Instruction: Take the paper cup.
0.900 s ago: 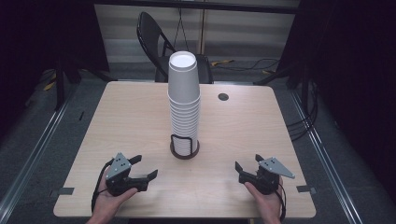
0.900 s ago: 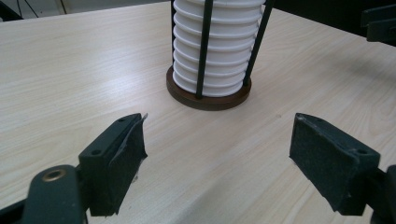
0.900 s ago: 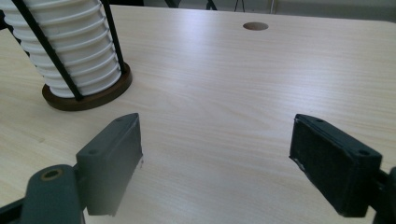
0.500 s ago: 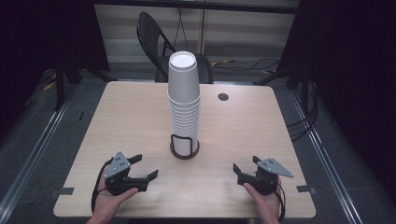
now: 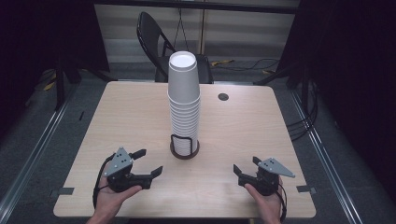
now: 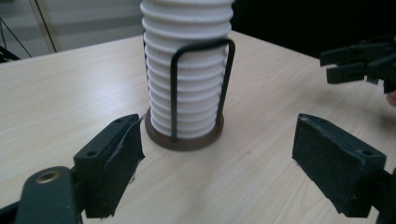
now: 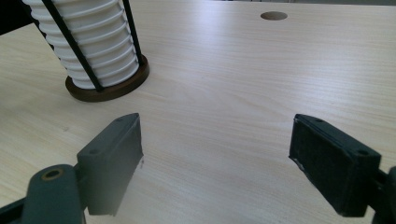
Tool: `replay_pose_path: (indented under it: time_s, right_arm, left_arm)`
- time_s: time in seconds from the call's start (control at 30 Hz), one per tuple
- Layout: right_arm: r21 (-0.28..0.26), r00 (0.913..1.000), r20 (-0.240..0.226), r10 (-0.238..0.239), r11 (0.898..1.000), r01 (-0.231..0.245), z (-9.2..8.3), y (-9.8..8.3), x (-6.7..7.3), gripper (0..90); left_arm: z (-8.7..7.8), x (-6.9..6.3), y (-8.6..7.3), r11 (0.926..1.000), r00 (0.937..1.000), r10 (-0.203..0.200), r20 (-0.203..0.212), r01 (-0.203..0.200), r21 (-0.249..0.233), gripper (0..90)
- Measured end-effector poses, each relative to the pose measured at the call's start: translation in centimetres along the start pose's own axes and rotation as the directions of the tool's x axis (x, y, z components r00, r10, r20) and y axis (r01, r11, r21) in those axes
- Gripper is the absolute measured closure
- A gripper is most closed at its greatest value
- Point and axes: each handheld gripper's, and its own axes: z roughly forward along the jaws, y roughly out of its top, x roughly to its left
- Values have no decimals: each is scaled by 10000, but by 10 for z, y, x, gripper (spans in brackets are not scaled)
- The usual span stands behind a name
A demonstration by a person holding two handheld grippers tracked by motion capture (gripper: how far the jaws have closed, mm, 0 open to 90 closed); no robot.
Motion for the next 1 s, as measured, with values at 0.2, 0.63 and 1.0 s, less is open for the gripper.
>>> replay_pose_path:
  time_s: [0.2,0.63,1.0]
  right_arm:
    - [11,10000,1,-16,10000,16,0,0,0,166]
    - [141,9999,-55,-124,9998,125,3,0,3,166]
    - [221,9998,-127,-135,9997,138,4,0,3,170]
  left_arm:
    - [2,-1,17,9996,9998,72,178,-67,-291,158]
    - [5,-4,47,9979,9989,229,402,-204,-617,159]
    - [8,-2,69,9969,9982,360,469,-326,-720,157]
